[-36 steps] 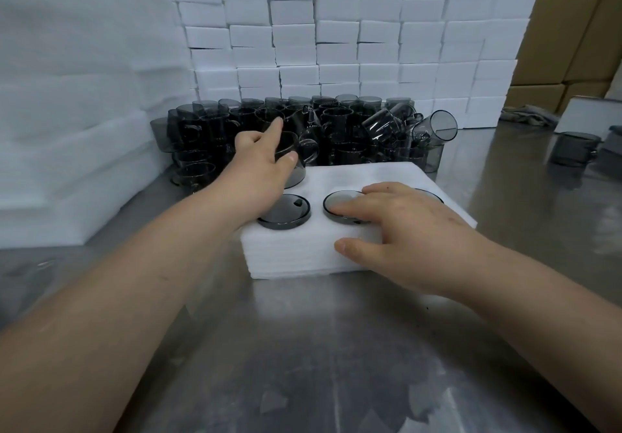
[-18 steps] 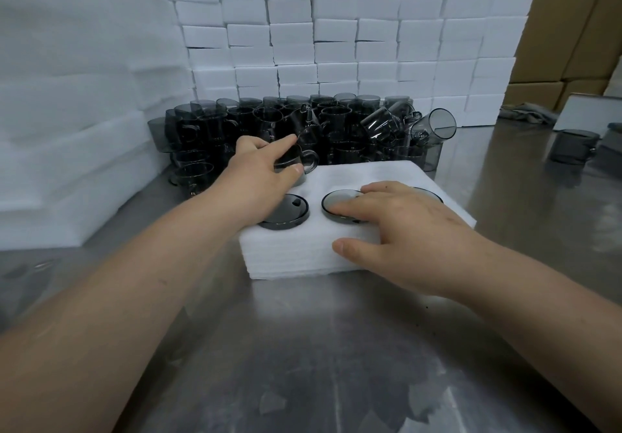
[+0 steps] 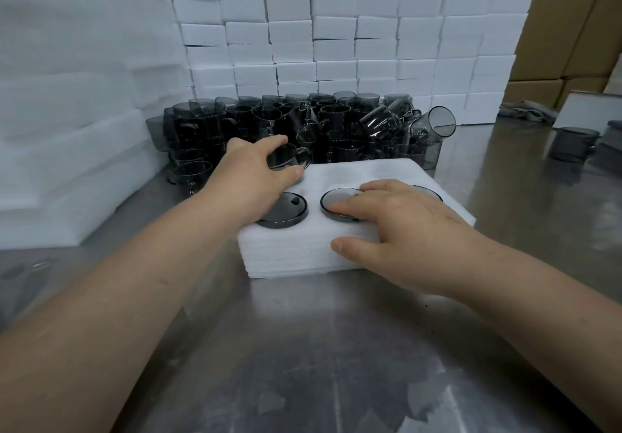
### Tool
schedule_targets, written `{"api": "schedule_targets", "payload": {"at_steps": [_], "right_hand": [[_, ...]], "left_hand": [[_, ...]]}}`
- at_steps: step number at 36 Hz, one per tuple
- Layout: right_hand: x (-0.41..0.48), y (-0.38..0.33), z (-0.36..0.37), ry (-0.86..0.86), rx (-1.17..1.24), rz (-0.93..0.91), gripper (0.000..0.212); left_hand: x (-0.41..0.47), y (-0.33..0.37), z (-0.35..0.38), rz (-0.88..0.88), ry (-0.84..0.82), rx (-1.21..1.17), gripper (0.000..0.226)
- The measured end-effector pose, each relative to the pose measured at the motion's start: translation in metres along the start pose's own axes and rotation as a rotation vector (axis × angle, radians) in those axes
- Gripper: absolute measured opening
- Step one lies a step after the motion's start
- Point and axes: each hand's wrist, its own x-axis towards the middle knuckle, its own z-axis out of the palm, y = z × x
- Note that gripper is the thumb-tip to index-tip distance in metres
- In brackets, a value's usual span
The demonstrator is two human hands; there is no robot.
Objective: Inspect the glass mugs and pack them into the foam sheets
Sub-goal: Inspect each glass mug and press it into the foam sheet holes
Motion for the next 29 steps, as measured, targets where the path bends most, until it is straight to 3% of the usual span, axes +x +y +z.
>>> {"api": "schedule_targets", "payload": {"at_steps": [10, 18, 24, 29], "right_hand": [[0.000, 0.000, 0.000, -0.001, -0.007, -0.007, 0.058], [0.000, 0.000, 0.000, 0.011, 0.025, -0.005, 0.061], [0.000, 0.001, 0.000, 0.014, 0.023, -0.008, 0.060], [-0.001, 0.001, 0.000, 0.018, 0.027, -0.012, 0.060]], "left_hand": [[0.003, -0.003, 0.002, -0.006, 0.053, -0.016, 0.058], [0.005, 0.004, -0.013, -0.082, 0.389, -0.492, 0.026], [0.003, -0.002, -0.014, -0.160, 0.385, -0.646, 0.026], [0.003, -0.004, -0.012, -0.196, 0.389, -0.607, 0.015]]}}
